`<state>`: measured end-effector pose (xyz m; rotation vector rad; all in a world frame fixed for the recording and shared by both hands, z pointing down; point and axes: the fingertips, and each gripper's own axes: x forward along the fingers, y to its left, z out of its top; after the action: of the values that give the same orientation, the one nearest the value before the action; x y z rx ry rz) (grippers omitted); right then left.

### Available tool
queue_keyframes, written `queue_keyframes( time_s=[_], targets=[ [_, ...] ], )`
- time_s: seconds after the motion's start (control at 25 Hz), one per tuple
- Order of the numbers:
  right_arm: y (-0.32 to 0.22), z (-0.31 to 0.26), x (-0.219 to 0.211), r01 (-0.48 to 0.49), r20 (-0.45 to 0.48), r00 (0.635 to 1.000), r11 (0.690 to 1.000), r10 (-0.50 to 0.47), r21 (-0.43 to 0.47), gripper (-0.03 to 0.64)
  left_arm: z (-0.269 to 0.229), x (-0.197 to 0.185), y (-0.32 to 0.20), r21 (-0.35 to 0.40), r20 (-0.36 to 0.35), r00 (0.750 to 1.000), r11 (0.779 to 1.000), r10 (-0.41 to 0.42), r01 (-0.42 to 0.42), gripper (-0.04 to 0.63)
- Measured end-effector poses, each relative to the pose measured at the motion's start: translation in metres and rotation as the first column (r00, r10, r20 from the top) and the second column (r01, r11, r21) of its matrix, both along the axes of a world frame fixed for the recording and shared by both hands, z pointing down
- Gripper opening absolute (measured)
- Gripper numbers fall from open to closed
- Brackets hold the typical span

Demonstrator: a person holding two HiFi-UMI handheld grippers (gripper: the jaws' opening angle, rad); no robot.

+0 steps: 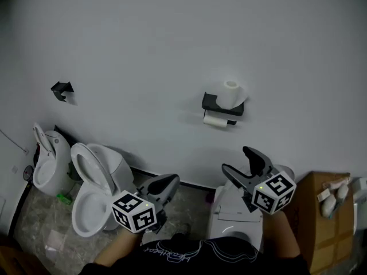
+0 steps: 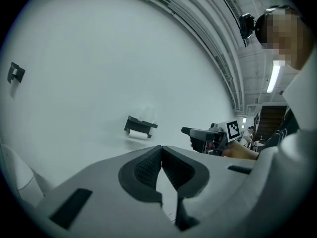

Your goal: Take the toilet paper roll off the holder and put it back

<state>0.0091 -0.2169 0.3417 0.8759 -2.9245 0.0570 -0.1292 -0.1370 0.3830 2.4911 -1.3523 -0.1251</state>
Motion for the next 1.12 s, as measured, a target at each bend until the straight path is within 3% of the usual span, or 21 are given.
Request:
queue_keyframes(
  time_s=[0.48,1.12],
  targets=[
    [-0.112,-0.017,-0.021,-0.176,0.000,0.984,0.984,0.176,0.008,0.364,-0.005,-0.025,-0.114,-0.007,-0.006,0.988,0.988,0.154,-0.155,0.005],
    [-0.212,-0.036,-0.032,-0.325,-0.086,0.940,0.944,0.330,0.060,0.367,-0.004,-0.047,-0.193,-0.001,0.018,0.967,0.967,0.254,-0.254,0.005]
  ],
)
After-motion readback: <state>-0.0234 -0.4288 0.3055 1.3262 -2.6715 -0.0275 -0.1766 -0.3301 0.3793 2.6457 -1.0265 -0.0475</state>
